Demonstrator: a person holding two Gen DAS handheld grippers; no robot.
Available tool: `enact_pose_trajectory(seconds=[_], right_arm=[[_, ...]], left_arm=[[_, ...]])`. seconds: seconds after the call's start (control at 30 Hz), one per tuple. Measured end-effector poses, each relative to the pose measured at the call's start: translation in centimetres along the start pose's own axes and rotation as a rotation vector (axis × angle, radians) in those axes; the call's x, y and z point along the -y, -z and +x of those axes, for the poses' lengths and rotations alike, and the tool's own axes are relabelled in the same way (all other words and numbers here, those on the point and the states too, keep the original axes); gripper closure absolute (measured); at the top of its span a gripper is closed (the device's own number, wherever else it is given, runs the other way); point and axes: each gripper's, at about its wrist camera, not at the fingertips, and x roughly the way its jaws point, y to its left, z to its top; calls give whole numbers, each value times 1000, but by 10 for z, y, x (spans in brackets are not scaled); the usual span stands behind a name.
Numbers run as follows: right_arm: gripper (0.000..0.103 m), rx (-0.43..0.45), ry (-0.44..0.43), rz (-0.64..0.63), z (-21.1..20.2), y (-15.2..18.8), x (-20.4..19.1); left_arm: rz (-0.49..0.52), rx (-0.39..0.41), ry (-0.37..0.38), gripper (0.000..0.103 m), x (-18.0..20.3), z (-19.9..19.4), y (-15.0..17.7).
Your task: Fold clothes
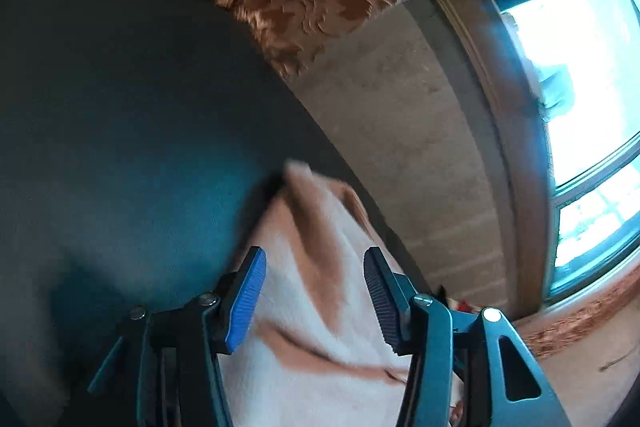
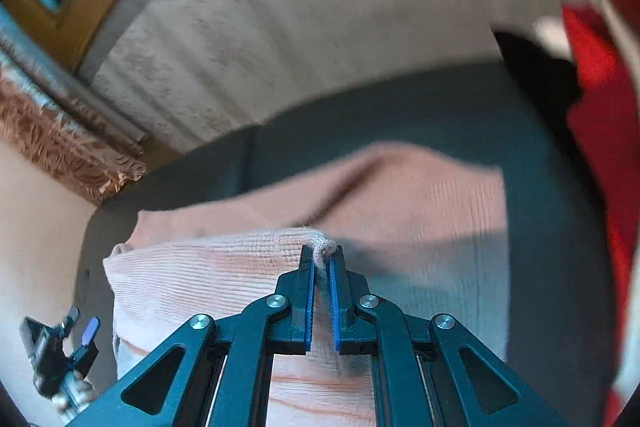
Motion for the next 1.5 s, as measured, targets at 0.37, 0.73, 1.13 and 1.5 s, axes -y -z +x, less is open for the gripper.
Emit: enact_pose_trajectory(seconds=[0.37, 0.73, 1.13, 1.5], right_arm=[[94, 38, -110, 60, 13, 24, 24], [95, 159, -218, 29, 10, 42, 35], [89, 116, -233, 29, 8, 36, 34], [96, 86, -59, -202, -30, 16, -35]], left_arm=[[77, -284, -191, 53, 25, 95, -58], [204, -65, -368, 67, 78, 80, -74], [287, -96, -211, 57, 53, 32, 37], [323, -45, -222, 58, 25, 23, 112]])
